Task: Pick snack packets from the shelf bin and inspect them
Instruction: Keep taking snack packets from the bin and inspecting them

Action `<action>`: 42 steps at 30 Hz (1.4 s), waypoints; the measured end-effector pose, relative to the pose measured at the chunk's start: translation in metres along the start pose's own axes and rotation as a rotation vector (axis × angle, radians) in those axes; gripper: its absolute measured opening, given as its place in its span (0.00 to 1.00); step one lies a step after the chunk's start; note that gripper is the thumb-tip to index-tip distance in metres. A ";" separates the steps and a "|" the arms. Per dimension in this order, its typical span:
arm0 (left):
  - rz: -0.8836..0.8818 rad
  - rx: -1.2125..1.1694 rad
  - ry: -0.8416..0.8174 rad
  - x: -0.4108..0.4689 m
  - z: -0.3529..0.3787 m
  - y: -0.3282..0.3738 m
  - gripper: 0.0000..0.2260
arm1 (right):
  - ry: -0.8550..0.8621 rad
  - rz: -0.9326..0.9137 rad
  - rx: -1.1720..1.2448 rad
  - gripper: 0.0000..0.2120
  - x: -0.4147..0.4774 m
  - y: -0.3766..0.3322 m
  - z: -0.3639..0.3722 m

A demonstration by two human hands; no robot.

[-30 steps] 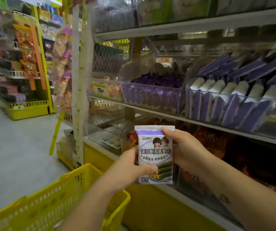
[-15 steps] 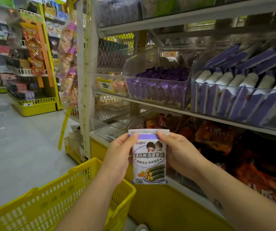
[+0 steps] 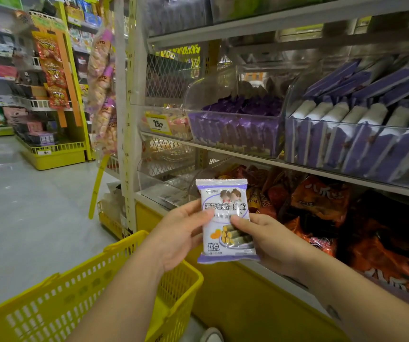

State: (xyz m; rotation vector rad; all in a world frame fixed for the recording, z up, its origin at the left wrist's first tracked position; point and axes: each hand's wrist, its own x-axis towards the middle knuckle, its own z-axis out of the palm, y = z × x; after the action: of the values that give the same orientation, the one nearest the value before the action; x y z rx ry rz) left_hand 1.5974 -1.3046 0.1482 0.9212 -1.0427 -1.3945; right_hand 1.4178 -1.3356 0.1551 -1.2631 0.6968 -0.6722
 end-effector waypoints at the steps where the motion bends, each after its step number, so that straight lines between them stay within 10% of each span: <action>1: -0.021 0.026 -0.042 0.000 -0.002 0.000 0.16 | 0.018 -0.004 0.026 0.18 0.000 0.000 0.000; 22: -0.192 0.176 0.028 0.002 0.004 -0.008 0.07 | 0.145 0.271 0.081 0.09 0.005 -0.012 0.004; 26: -0.218 0.117 0.090 0.000 -0.004 -0.007 0.31 | 0.091 0.303 0.209 0.09 0.004 -0.019 0.001; 30: -0.223 0.093 0.134 -0.001 -0.001 -0.003 0.30 | 0.048 0.295 0.229 0.09 0.001 -0.021 -0.001; 37: -0.085 0.232 0.109 -0.002 0.012 -0.009 0.27 | 0.163 -0.058 -0.592 0.12 -0.001 -0.011 0.009; 42: -0.041 0.056 -0.048 -0.002 0.020 -0.015 0.27 | -0.017 -0.239 -0.562 0.20 -0.002 -0.002 0.019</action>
State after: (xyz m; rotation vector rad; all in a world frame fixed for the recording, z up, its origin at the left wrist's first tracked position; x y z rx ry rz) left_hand 1.5742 -1.3007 0.1400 0.9589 -1.1093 -1.4337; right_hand 1.4309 -1.3233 0.1600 -1.8901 0.7550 -0.6810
